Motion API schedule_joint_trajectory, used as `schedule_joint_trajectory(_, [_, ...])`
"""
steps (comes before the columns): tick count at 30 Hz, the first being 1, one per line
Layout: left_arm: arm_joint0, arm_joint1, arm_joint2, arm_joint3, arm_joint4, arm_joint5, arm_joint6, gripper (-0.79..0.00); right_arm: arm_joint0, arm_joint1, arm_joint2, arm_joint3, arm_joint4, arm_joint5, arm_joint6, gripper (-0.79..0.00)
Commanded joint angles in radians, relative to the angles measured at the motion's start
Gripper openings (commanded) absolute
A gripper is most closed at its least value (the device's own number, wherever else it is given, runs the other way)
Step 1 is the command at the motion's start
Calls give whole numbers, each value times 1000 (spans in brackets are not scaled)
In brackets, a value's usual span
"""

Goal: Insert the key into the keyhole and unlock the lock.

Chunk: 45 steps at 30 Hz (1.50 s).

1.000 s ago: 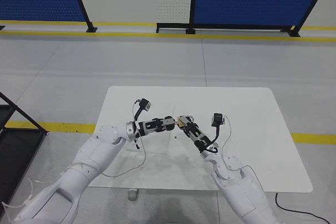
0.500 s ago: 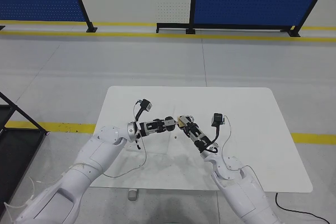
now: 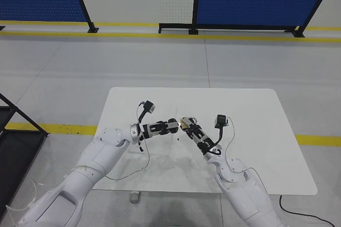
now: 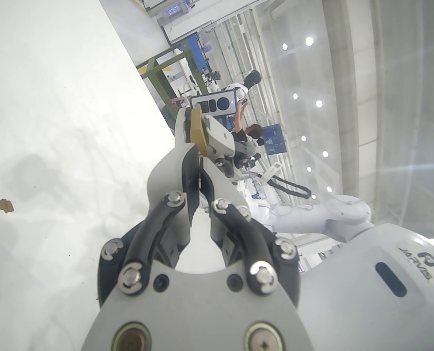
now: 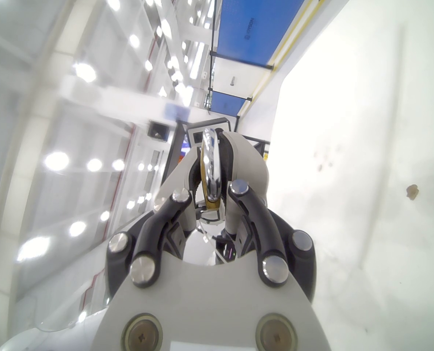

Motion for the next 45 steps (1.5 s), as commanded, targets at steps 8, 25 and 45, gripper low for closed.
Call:
schedule_joint_trajectory(8, [-2, -5, -11, 3, 52, -46, 28, -785, 0, 0, 0, 0, 0, 0, 0, -785])
schedule_joint_trajectory(25, [23, -4, -41, -40, 233, -179, 155, -785, 0, 0, 0, 0, 0, 0, 0, -785])
schedule_joint_trajectory(45, [43, -7, -66, -56, 500, -285, 351, -785, 0, 0, 0, 0, 0, 0, 0, -785])
